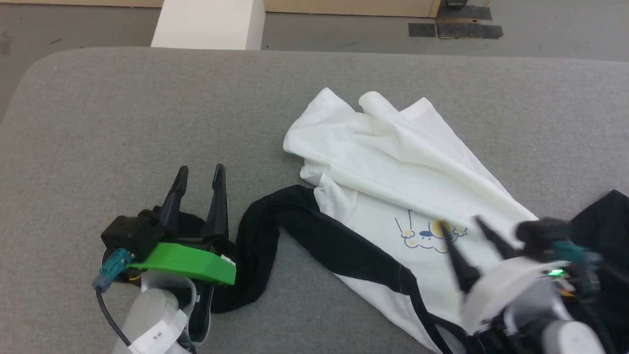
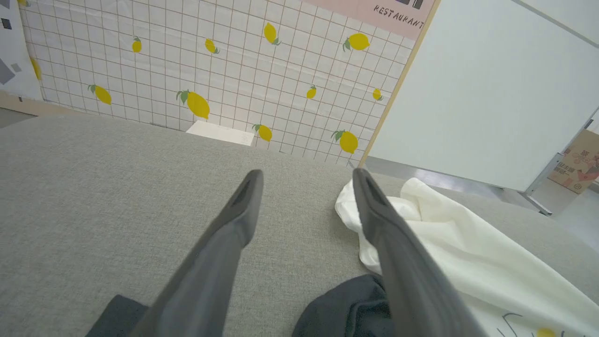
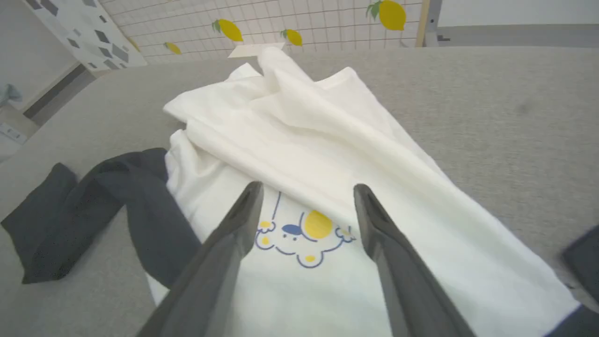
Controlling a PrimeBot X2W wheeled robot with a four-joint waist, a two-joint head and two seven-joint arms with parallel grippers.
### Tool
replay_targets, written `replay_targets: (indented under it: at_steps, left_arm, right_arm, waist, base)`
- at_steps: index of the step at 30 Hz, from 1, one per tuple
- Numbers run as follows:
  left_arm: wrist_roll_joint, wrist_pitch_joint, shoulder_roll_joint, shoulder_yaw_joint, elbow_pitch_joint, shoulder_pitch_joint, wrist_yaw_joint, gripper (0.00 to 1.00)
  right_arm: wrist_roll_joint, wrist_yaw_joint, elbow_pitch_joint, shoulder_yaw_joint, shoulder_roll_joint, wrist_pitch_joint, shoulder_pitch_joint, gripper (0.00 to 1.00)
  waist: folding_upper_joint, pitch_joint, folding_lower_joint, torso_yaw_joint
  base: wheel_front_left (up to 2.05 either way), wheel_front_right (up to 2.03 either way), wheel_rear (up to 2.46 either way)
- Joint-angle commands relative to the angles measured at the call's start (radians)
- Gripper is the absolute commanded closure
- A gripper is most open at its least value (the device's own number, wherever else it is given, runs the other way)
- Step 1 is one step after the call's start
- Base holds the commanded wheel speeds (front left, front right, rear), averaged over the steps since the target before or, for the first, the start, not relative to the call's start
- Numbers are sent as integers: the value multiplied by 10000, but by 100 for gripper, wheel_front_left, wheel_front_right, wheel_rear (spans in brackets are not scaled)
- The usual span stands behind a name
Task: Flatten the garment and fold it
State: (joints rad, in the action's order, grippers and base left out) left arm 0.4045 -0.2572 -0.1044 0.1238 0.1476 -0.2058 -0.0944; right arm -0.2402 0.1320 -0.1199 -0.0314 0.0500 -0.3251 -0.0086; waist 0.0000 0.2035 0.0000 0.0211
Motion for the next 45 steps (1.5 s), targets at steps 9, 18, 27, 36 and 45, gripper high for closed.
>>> replay_targets:
  at_steps: [9, 18, 27, 36, 45]
  left_arm:
    - [-7, -45, 55, -24, 34, 8, -41, 0]
    - [-82, -45, 89, -32, 53, -48, -59, 0]
    - [-114, -45, 116, -51, 90, 6, -65, 0]
    - [-82, -45, 130, 19, 197, -65, -95, 0]
    - [-102, -11, 38, 108, 300, 55, -86, 0]
  right_arm:
    - [82, -13, 490, -2075, 195, -1297, -363, 0]
    - [395, -13, 892, -2626, 581, -2035, -670, 100]
    - [-1308, -13, -27, -4465, 1060, -2840, -508, 100]
    - [-2925, -13, -54, -7592, 2798, -3897, -1205, 0]
    - [-2771, -13, -226, -5495, 2471, -1625, -1372, 0]
  waist:
    - [0, 172, 0, 436]
    - [0, 248, 0, 514]
    - [0, 123, 0, 439]
    - [0, 138, 0, 361]
    - [0, -36, 0, 296]
  base:
    - [0, 0, 0]
    - [0, 0, 0]
    - [0, 0, 0]
    - [0, 0, 0]
    - [0, 0, 0]
